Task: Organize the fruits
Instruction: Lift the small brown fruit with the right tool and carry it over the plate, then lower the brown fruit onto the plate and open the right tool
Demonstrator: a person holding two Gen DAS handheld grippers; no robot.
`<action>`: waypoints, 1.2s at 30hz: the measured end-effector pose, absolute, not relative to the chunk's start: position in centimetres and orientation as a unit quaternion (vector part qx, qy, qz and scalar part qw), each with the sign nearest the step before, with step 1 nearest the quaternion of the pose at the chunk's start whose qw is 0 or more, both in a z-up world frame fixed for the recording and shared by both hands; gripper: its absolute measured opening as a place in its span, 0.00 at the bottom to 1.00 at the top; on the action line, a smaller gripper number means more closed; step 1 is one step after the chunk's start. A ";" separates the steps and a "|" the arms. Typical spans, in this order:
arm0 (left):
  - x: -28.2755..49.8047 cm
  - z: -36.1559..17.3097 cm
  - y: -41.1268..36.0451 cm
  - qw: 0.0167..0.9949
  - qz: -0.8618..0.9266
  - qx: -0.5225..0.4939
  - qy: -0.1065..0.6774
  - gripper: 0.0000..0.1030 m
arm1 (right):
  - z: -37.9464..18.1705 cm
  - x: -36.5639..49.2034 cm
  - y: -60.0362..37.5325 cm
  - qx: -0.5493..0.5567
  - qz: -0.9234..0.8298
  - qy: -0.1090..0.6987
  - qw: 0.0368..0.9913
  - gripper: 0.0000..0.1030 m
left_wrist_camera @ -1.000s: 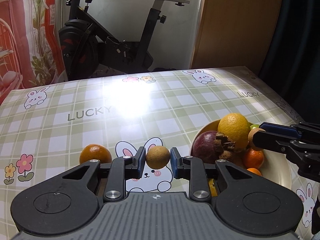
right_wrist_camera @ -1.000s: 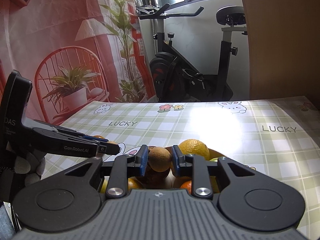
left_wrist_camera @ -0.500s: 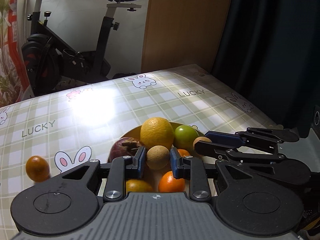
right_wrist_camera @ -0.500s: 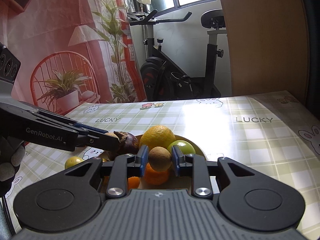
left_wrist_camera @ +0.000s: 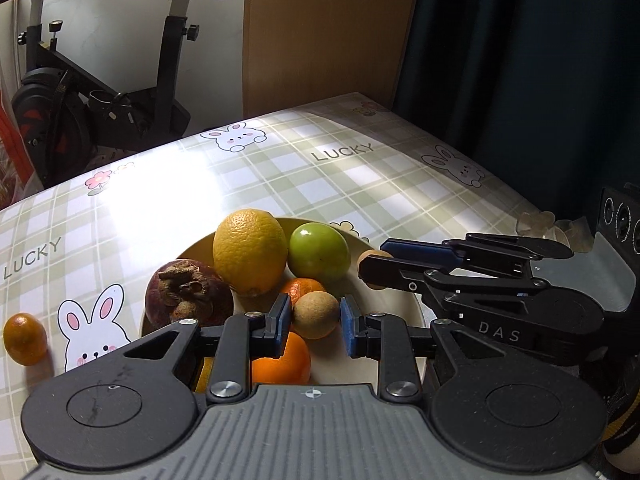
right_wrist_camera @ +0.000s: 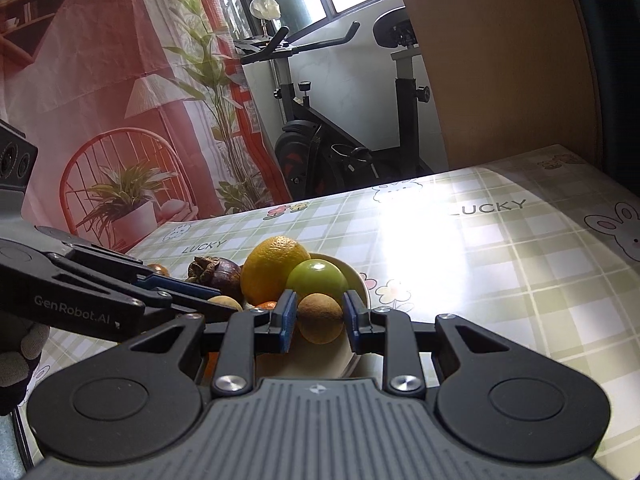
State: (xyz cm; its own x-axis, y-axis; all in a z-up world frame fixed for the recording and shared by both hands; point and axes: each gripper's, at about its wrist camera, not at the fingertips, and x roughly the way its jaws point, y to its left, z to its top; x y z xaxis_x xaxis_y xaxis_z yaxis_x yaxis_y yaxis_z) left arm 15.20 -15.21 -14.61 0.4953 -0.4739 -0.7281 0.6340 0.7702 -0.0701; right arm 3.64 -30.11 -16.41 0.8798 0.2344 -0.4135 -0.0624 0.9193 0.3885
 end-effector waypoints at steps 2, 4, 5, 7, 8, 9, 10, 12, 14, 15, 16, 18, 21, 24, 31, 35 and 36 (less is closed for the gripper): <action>15.1 -14.8 -15.5 0.856 -0.325 0.108 0.387 0.27 | -16.4 3.7 -30.1 0.188 0.083 0.233 0.951 0.27; 14.9 -14.9 -15.9 0.854 -0.327 0.113 0.389 0.27 | -16.5 3.8 -30.2 0.192 0.090 0.235 0.949 0.27; 14.9 -15.0 -16.1 0.852 -0.328 0.115 0.391 0.27 | -16.6 3.9 -30.2 0.195 0.094 0.238 0.947 0.27; 14.9 -15.3 -16.5 0.849 -0.331 0.118 0.394 0.27 | -16.7 4.1 -30.3 0.199 0.101 0.242 0.944 0.27; 14.9 -15.4 -16.6 0.848 -0.333 0.120 0.395 0.27 | -16.7 4.1 -30.3 0.200 0.102 0.245 0.943 0.27; 14.9 -15.5 -16.8 0.848 -0.332 0.122 0.395 0.27 | -16.8 4.2 -30.4 0.202 0.099 0.248 0.942 0.27; 14.9 -15.6 -16.9 0.847 -0.331 0.123 0.397 0.27 | -16.8 4.2 -30.6 0.207 0.099 0.249 0.941 0.27; 15.0 -15.8 -17.0 0.847 -0.330 0.122 0.399 0.27 | -16.9 4.1 -30.7 0.212 0.097 0.248 0.940 0.27; 15.0 -15.9 -17.0 0.847 -0.328 0.124 0.399 0.27 | -16.9 4.1 -30.7 0.213 0.093 0.250 0.940 0.27; 15.1 -15.9 -17.0 0.847 -0.328 0.124 0.400 0.27 | -17.0 4.1 -30.7 0.214 0.091 0.251 0.940 0.27; 15.1 -16.0 -17.1 0.848 -0.328 0.124 0.398 0.27 | -17.0 4.1 -30.7 0.214 0.090 0.252 0.940 0.27; 15.1 -16.0 -17.1 0.848 -0.328 0.124 0.398 0.27 | -16.9 4.2 -30.6 0.213 0.088 0.253 0.939 0.27; 15.1 -15.9 -17.1 0.849 -0.328 0.122 0.396 0.27 | -16.9 4.2 -30.5 0.212 0.086 0.253 0.940 0.27; 15.0 -15.9 -17.0 0.850 -0.328 0.120 0.394 0.27 | -16.9 4.2 -30.4 0.212 0.085 0.253 0.940 0.27; 15.0 -15.8 -16.6 0.846 -0.333 0.113 0.400 0.27 | -16.9 4.2 -30.4 0.212 0.086 0.253 0.940 0.28; 15.2 -15.8 -16.6 0.845 -0.335 0.106 0.404 0.27 | -16.9 4.2 -30.4 0.212 0.086 0.252 0.940 0.28; 15.2 -15.7 -16.5 0.845 -0.335 0.105 0.403 0.27 | -16.9 4.2 -30.4 0.212 0.086 0.251 0.941 0.28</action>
State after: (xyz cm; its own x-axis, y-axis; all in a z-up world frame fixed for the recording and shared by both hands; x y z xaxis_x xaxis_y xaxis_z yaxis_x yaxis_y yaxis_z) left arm 15.24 -16.54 -15.74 0.4501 -0.4819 -0.7518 0.6514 0.7530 -0.0927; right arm 4.18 -30.44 -16.88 0.8591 0.2675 -0.4364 -0.0543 0.8954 0.4419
